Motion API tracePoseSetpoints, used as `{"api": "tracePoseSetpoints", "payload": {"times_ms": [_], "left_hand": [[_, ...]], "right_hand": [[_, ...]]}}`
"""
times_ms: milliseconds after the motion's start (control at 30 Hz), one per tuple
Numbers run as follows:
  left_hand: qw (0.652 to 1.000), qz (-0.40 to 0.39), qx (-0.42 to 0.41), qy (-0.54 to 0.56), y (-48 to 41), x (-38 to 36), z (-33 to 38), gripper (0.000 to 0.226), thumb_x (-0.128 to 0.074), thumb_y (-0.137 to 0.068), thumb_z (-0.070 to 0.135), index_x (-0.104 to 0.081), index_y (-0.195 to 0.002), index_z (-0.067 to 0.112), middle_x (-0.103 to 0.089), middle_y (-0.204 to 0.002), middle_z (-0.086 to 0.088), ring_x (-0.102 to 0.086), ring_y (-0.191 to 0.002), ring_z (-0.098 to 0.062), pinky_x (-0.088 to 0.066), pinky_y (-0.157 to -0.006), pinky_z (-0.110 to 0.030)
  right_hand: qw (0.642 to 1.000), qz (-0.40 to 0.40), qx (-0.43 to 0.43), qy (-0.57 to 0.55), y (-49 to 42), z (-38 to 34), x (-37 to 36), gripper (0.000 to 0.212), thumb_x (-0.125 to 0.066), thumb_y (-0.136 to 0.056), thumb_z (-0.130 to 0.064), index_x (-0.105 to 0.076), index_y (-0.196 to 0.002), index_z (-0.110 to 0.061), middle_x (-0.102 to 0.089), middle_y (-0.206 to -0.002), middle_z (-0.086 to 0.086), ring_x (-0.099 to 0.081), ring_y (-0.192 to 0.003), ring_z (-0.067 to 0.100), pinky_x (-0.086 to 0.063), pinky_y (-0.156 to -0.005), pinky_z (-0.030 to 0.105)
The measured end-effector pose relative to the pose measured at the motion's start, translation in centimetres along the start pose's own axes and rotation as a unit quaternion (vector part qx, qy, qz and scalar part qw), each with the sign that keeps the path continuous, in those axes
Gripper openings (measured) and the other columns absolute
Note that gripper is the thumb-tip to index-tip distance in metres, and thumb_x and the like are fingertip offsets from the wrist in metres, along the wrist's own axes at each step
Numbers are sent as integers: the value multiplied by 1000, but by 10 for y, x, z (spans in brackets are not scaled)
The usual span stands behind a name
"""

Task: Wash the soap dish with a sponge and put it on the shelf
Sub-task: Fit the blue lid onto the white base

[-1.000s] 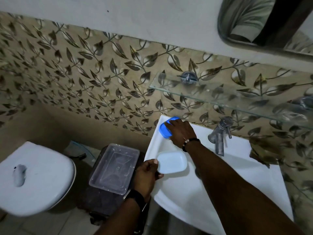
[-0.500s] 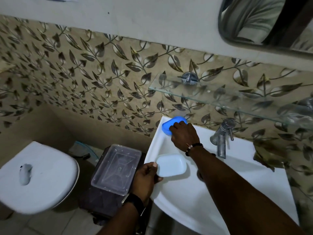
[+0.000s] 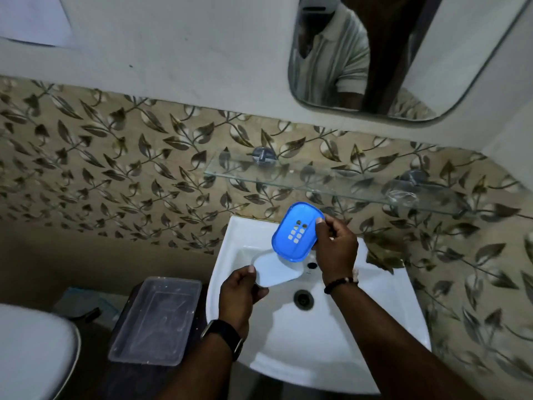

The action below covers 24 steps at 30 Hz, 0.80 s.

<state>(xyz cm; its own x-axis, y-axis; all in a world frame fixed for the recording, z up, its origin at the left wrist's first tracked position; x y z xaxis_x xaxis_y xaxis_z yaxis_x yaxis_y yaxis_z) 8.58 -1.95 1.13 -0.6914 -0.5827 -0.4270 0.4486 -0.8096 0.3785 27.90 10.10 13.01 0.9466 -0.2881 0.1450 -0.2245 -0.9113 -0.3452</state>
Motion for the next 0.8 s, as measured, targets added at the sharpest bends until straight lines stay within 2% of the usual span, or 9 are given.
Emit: {"api": "tracePoseSetpoints", "payload": {"times_ms": [67,133,267,367,500,633,800], "left_hand": [[1000,-22,-11,9,8,-15,4,20,-59,-99,16,-65,-110,0,-61,-90,-9,-60,-78,-23,-61,-73,-34],[998,-44,-28,25,17,-30,10,19,-58,-100,15,-64,-111,1,-62,-89,-8,-62,-79,-21,-62,-74,-35],[991,-95,-81,46,36,-55,21,23,-60,-96,19,-63,-114,5,-70,-106,-10,-69,-95,-21,-60,-82,-39],[982,-131,-138,17,53,-67,31,29,-64,-92,26,-64,-117,12,-72,-111,-5,-70,-101,-20,-60,-82,-37],[965,-166,-200,-39,71,-75,40,32,-63,-93,28,-62,-125,29,-68,-112,-8,-68,-103,-21,-59,-79,-33],[946,-186,-241,-111,82,-77,45,40,-59,-99,29,-54,-137,42,-63,-117,-2,-64,-107,-22,-58,-87,-39],[925,-216,-269,-158,93,-80,50,39,-50,-99,44,-51,-138,45,-60,-136,14,-59,-121,-13,-55,-94,-35]], "right_hand": [[999,22,-27,-33,6,3,20,9,-66,-93,-25,-72,-87,-28,-71,-69,-17,-63,-60,-3,-51,-55,20],[996,41,-57,-57,14,4,38,14,-67,-94,-25,-71,-83,-32,-72,-70,-12,-65,-55,5,-54,-51,25],[991,53,-81,-91,33,2,61,9,-66,-96,-21,-71,-99,-28,-74,-86,4,-70,-71,19,-59,-57,32],[988,66,-86,-110,47,-2,73,21,-63,-97,-16,-66,-118,-17,-71,-96,13,-70,-82,21,-60,-57,28],[986,67,-73,-137,68,-14,75,25,-59,-99,-12,-65,-114,-32,-73,-100,2,-72,-82,10,-60,-59,28],[981,82,-91,-151,81,-14,76,24,-57,-100,-14,-65,-121,-23,-72,-109,7,-72,-91,22,-62,-65,31],[980,92,-102,-143,87,-15,78,18,-59,-99,-17,-66,-113,-27,-73,-102,5,-73,-86,20,-60,-64,30]]}}
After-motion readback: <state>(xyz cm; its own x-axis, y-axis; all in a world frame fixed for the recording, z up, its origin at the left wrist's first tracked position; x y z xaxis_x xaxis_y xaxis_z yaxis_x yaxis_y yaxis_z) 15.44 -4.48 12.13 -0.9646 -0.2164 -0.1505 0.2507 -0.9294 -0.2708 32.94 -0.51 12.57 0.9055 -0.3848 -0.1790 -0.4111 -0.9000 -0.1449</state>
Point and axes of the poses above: each hand's wrist, its own y-axis away from the middle knuckle, its own x-axis out of the back of the hand, z = x × y, the point moved 7 cm from there along -y, towards the middle knuckle
